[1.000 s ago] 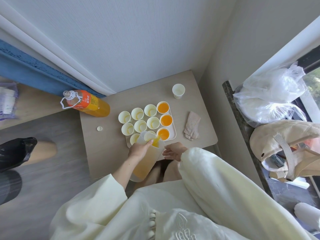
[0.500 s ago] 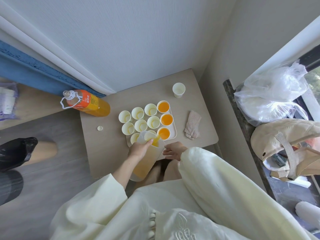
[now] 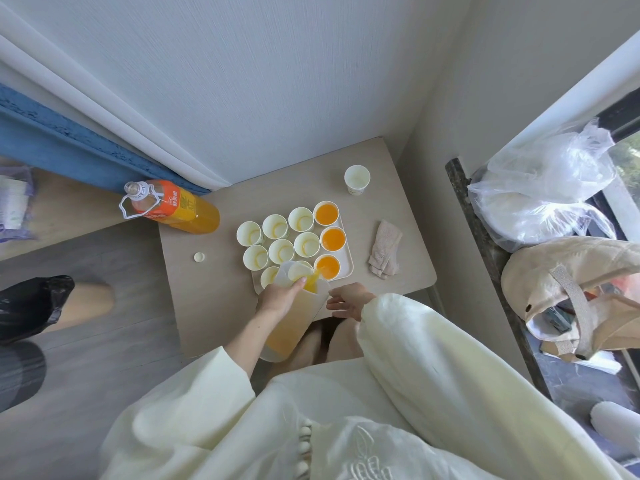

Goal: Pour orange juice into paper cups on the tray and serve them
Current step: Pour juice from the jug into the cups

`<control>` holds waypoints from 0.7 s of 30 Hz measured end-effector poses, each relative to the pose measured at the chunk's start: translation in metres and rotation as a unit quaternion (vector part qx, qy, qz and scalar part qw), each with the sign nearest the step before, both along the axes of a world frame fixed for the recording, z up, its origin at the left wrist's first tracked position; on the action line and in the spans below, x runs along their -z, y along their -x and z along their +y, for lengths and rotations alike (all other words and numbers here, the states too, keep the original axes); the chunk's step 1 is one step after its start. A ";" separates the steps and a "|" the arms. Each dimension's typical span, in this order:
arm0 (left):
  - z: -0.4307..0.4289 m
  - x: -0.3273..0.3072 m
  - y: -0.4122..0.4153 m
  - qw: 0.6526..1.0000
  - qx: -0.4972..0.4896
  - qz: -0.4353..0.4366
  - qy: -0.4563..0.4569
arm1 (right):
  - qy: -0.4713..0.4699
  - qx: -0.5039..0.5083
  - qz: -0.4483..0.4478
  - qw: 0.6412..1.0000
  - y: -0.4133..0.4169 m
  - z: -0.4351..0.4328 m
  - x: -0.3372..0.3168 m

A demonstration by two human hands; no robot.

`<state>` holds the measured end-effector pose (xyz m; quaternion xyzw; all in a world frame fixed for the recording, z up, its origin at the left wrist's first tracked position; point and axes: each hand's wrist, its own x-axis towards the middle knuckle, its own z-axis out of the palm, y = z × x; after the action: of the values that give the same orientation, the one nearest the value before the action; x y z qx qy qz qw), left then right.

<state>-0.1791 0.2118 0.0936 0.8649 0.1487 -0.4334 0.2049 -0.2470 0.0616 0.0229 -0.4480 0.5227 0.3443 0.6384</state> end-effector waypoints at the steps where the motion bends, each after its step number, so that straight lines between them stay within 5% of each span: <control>1: 0.000 0.000 0.000 1.000 0.001 -0.001 0.002 | 0.000 0.000 -0.001 1.000 0.000 0.000 0.000; 21: -0.002 -0.001 0.000 1.000 -0.011 0.007 -0.005 | 0.000 -0.004 -0.007 1.000 0.001 -0.002 -0.001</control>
<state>-0.1789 0.2102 0.0943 0.8612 0.1619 -0.4362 0.2048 -0.2475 0.0600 0.0240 -0.4524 0.5162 0.3433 0.6410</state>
